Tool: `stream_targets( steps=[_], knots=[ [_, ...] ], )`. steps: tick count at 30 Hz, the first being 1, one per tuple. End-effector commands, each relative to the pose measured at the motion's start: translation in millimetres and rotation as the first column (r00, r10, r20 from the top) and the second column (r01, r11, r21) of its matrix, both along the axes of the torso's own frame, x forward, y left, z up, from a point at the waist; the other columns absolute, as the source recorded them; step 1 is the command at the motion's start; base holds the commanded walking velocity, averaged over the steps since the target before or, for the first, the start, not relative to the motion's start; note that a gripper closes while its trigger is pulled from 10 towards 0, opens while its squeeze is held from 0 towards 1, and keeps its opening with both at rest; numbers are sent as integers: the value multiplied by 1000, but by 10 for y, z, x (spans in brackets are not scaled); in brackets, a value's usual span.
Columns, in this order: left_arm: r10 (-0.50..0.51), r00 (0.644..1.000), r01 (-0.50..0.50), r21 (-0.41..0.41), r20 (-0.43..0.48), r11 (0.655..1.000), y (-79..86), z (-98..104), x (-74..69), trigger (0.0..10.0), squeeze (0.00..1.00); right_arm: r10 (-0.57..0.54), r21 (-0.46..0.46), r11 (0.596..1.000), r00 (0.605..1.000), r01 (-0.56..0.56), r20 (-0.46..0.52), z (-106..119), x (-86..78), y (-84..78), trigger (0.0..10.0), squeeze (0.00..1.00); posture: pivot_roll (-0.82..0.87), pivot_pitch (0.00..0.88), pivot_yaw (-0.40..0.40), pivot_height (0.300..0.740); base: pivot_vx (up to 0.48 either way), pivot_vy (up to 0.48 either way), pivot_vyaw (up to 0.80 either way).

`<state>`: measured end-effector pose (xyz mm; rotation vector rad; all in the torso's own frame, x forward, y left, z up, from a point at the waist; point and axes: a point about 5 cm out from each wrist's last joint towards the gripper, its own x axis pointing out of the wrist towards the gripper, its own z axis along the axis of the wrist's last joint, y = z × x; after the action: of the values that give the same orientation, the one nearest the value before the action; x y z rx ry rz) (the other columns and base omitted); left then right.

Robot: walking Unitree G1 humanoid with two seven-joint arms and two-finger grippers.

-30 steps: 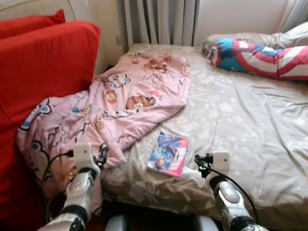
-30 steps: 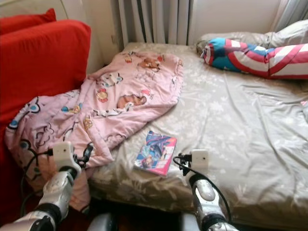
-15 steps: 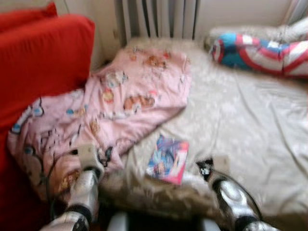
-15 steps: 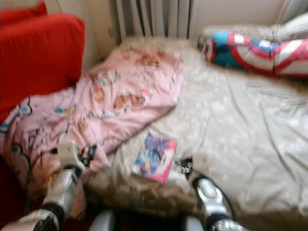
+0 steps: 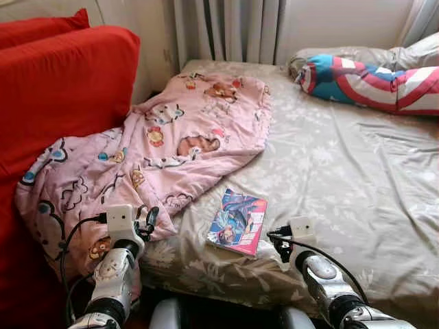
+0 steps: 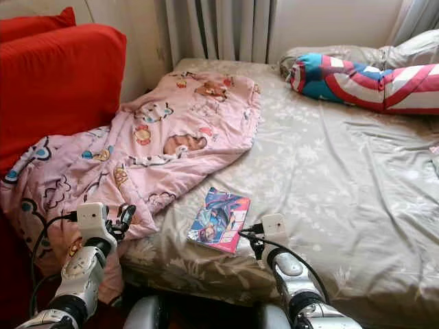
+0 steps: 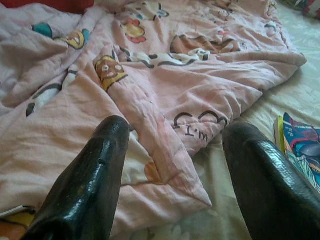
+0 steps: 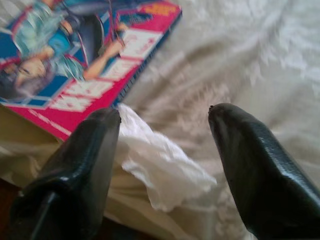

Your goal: Clean up the room

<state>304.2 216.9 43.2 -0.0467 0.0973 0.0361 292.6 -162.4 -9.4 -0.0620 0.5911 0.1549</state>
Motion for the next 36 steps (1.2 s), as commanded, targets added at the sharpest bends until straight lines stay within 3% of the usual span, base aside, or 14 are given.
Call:
stream_targets(
  steps=[1, 6, 7, 8, 9, 21, 36],
  knots=[
    [-8, 1000, 8, 5, 15, 1000, 5, 14, -18, 10000, 0, -6, -15, 1000, 999, 6, -40, -66, -65, -30, 10000, 1000, 65, 85, -10, 597, 0, 0, 0],
    [-11, 1000, 10, 6, 24, 1000, 13, 11, -64, 10000, 0, -11, -29, 1000, 998, 10, -56, -103, -109, -70, 10000, 996, 75, 104, -11, 597, 0, 0, 0],
    [-10, 1000, 10, 6, 26, 1000, 15, 15, -70, 10000, 0, -12, -30, 999, 998, 10, -60, -109, -117, -77, 10000, 90, 77, 107, -12, 597, 0, 0, 0],
    [-9, 1000, 9, 6, 30, 1000, 22, 20, -81, 10000, 0, -10, -34, 999, 998, 7, -64, -117, -127, -80, 10000, 90, 85, 116, -11, 597, 0, 0, 0],
    [-8, 999, 8, 7, 33, 1000, 27, 31, -83, 10000, 0, -9, -38, 999, 998, 7, -66, -116, -123, -81, 10000, 0, 88, 121, -12, 597, 0, 0, 0],
    [-30, 997, 28, 35, 66, 999, 83, 153, -151, 10000, 0, -35, -19, 999, 999, 34, -18, -21, -14, -21, 10000, 0, 132, 183, 22, 597, 0, 0, 0],
    [-42, 999, 40, 93, 19, 995, 265, 238, -412, 10000, 0, -114, 73, 991, 991, 109, 66, 100, 94, 18, 10000, 0, 205, 238, 78, 597, 0, 0, 0]
  ],
)
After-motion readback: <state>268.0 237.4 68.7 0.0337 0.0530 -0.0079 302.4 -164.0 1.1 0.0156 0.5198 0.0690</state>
